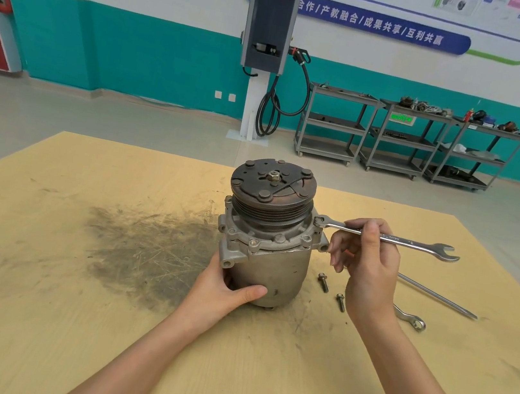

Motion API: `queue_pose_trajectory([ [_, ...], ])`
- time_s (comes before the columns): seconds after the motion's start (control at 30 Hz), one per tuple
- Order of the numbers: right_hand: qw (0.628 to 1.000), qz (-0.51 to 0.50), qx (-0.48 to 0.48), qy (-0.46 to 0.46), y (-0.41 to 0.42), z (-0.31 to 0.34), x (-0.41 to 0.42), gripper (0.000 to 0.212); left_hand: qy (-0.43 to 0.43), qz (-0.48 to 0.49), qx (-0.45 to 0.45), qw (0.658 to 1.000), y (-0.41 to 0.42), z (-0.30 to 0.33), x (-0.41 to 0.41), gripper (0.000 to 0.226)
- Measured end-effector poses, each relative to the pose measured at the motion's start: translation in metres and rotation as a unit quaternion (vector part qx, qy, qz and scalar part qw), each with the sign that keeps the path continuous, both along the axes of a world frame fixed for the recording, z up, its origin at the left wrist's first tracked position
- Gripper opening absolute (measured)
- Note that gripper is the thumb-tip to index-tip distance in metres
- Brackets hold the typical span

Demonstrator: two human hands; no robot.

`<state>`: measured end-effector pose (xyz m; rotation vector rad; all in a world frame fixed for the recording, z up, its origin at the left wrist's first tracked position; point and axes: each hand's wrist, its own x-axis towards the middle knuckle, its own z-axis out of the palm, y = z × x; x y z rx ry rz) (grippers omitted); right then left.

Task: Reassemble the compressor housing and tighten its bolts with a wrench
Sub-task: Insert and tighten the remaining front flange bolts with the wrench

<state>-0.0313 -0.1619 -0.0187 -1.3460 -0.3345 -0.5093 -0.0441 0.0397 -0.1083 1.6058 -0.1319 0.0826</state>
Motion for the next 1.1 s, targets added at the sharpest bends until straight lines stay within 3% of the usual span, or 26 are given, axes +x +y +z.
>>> queue_pose_trajectory([
  [0.4,0.993,0.065,0.033,0.088,-0.006,0.016,0.014,0.034,0.003,-0.001,0.007,1.0,0.001,-0.003,0.001,0.11],
  [0.73,1.0,0.007,0.01,0.011,0.003,0.003,-0.002,0.031,0.002,-0.003,0.005,1.0,0.001,-0.002,0.001,0.115],
  [1.1,0.999,0.017,0.009,0.038,-0.002,0.008,0.004,0.03,-0.002,-0.006,0.009,1.0,0.002,-0.004,0.001,0.114],
])
